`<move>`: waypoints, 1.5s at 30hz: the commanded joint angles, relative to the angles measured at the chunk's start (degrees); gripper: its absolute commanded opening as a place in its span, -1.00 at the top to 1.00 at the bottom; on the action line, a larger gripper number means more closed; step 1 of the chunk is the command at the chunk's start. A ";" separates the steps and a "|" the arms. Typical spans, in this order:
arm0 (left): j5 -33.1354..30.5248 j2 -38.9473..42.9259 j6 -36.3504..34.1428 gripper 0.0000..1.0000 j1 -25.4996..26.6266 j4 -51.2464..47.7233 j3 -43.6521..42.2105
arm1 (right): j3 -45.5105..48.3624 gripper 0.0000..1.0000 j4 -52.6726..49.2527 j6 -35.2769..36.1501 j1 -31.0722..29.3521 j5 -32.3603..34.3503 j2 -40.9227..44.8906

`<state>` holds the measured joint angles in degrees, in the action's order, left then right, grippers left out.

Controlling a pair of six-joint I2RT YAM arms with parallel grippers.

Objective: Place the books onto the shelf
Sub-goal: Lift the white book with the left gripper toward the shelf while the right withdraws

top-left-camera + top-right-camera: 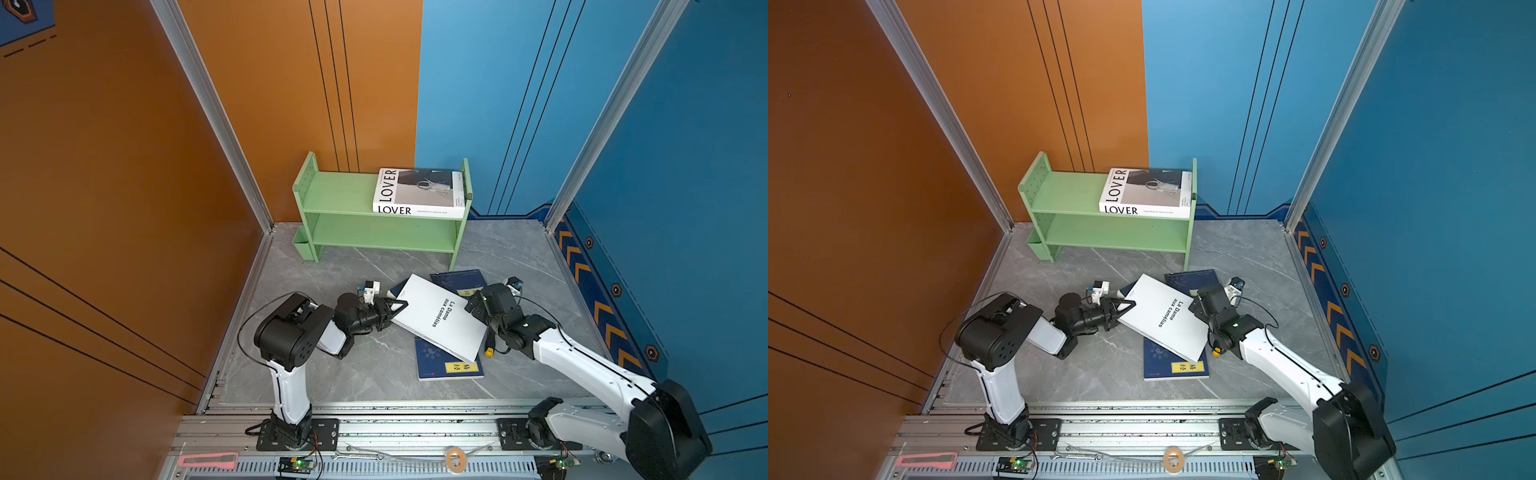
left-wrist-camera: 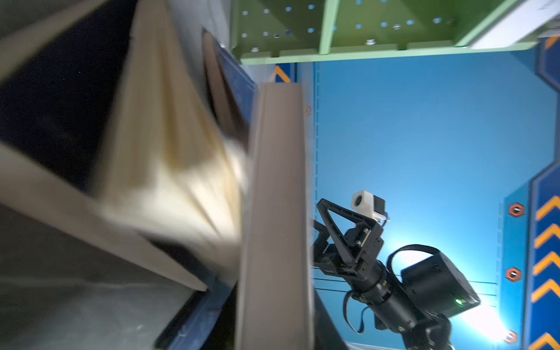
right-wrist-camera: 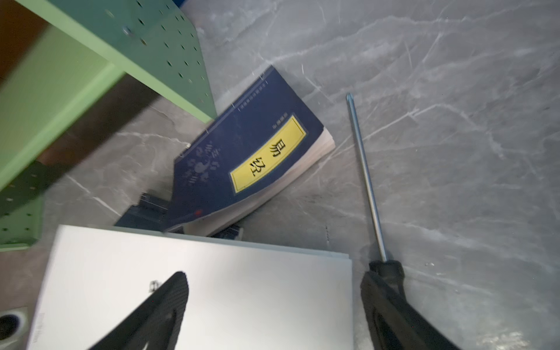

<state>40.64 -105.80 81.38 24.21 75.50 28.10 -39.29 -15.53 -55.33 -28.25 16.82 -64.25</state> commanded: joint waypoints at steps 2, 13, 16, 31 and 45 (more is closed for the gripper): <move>0.13 10.84 -3.00 0.79 -0.76 -8.15 -0.98 | -1.88 -0.84 -3.92 2.47 1.68 2.13 7.49; -7.93 48.39 -33.77 0.66 -2.66 -83.57 19.20 | -9.20 -0.88 -10.13 9.65 5.21 0.58 18.32; -3.38 49.27 -28.28 0.67 -6.96 -79.82 20.96 | -11.45 -0.88 -9.30 11.37 5.81 -0.17 18.76; -0.53 30.39 -20.22 0.68 -18.10 -66.69 54.21 | -25.04 -0.97 1.99 18.03 6.37 -4.71 9.31; -7.51 4.51 -8.82 0.68 -18.08 -58.43 76.06 | -44.91 -0.99 15.07 27.37 6.01 -0.50 -11.14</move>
<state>35.94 -99.74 69.97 5.69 13.58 99.81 -81.19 -4.56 -31.20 -22.06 14.24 -72.51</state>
